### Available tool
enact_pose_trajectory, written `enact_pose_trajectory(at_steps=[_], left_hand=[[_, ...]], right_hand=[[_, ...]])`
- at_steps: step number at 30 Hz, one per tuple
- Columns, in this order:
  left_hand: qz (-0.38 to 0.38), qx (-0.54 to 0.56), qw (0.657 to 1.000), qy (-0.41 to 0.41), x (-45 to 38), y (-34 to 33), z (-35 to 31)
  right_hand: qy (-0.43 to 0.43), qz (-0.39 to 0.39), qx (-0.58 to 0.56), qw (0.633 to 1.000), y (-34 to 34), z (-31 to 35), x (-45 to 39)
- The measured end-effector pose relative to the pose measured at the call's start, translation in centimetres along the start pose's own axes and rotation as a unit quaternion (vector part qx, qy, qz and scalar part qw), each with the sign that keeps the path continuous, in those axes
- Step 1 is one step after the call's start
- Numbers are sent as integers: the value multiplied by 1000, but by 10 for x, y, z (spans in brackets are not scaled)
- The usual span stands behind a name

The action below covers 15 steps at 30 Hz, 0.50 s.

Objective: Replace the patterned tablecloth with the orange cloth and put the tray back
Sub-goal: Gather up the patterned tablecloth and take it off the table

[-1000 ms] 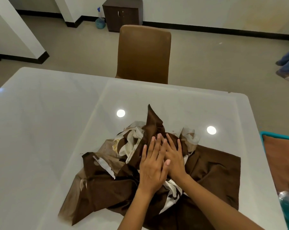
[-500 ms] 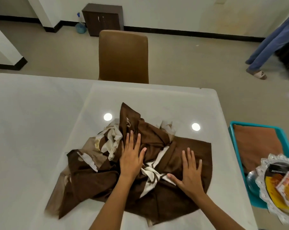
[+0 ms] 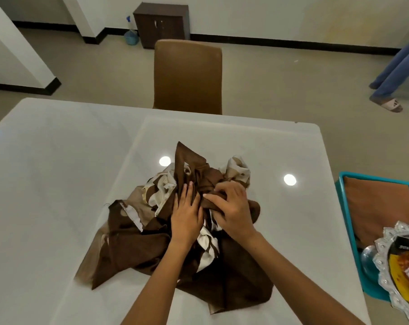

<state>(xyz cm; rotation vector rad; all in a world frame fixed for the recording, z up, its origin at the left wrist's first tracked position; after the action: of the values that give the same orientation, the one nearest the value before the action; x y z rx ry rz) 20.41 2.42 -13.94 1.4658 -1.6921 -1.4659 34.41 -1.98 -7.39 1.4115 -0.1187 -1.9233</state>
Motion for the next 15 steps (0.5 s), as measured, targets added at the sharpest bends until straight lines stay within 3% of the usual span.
enact_pose_trajectory(at_steps=[3, 8, 12, 15], left_hand=[[3, 30, 1000, -9, 5, 8, 7], [-7, 75, 995, 62, 50, 25, 3], [-54, 22, 996, 66, 106, 38, 5], [-85, -11, 986, 142, 123, 51, 28]], right_hand=[[25, 101, -39, 994, -39, 7, -15], [34, 289, -8, 957, -92, -4, -6], [49, 322, 44, 944, -106, -7, 7], [44, 326, 74, 942, -111, -4, 11]])
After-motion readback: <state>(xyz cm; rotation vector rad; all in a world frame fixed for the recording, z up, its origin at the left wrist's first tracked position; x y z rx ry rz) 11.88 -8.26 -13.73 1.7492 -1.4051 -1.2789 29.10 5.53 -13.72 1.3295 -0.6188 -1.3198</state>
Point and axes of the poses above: each hand's wrist, its own x-axis away from the middle knuckle, its own y-axis out of the back of the hand, z = x × y, the point moved 1 cm from there along -x, towards the middle knuckle, and after that the axes turned 15 degrees about -z, right-handed, at the moved point
